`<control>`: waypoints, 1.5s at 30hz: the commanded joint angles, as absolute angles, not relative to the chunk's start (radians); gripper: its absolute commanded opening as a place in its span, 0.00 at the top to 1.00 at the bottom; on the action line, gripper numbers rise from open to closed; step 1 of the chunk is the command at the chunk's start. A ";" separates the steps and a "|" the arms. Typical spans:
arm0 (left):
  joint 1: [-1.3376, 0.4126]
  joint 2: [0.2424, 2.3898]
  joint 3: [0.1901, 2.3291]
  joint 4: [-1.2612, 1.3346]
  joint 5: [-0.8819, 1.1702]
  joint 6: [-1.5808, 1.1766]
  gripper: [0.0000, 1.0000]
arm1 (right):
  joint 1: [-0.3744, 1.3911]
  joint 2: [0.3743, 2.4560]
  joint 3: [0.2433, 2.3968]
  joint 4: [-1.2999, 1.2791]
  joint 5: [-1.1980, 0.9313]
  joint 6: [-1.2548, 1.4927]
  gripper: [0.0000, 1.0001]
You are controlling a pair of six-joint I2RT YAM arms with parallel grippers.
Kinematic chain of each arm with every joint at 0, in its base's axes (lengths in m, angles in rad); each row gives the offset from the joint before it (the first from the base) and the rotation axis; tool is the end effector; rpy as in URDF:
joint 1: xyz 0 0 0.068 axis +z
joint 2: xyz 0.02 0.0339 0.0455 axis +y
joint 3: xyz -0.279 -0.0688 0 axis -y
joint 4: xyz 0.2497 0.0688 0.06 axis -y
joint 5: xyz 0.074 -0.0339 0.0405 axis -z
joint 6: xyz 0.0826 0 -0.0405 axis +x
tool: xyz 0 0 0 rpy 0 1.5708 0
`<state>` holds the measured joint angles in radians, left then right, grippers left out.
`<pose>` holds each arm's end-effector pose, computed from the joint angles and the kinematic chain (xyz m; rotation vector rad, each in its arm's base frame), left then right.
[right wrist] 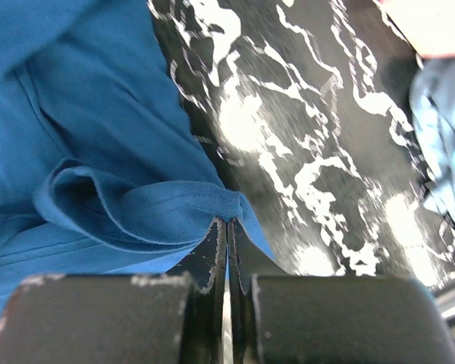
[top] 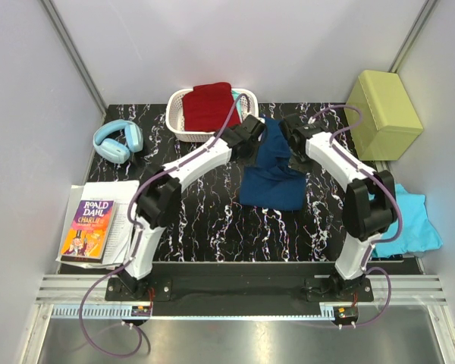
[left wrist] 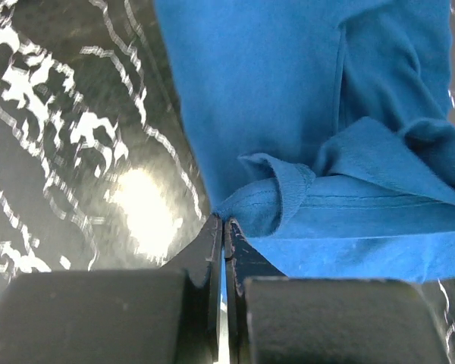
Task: Fold and stack the t-shirts
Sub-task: Fold the folded rectangular tshirt in 1/3 of the way
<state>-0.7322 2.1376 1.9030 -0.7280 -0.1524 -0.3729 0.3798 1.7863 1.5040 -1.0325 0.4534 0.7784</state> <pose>0.3918 -0.3353 0.2215 0.3932 2.5052 -0.2528 0.3605 0.1050 0.2307 0.6050 2.5959 -0.3267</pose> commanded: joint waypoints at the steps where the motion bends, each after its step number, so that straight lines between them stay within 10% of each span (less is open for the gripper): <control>1: -0.723 2.212 2.045 -0.762 -0.123 -0.330 1.00 | 0.365 1.856 1.606 -0.985 0.469 0.723 1.00; 29: -0.646 2.444 2.356 -0.793 0.041 -0.319 1.00 | 0.270 2.086 1.749 -0.948 0.451 0.696 1.00; 38: -0.652 2.493 2.379 -0.788 0.037 -0.327 0.80 | 0.262 2.140 1.767 -0.907 0.416 0.660 1.00; 45: -0.658 2.288 2.205 -0.678 -0.110 -0.354 0.30 | 0.265 1.990 1.721 -0.821 0.431 0.615 0.40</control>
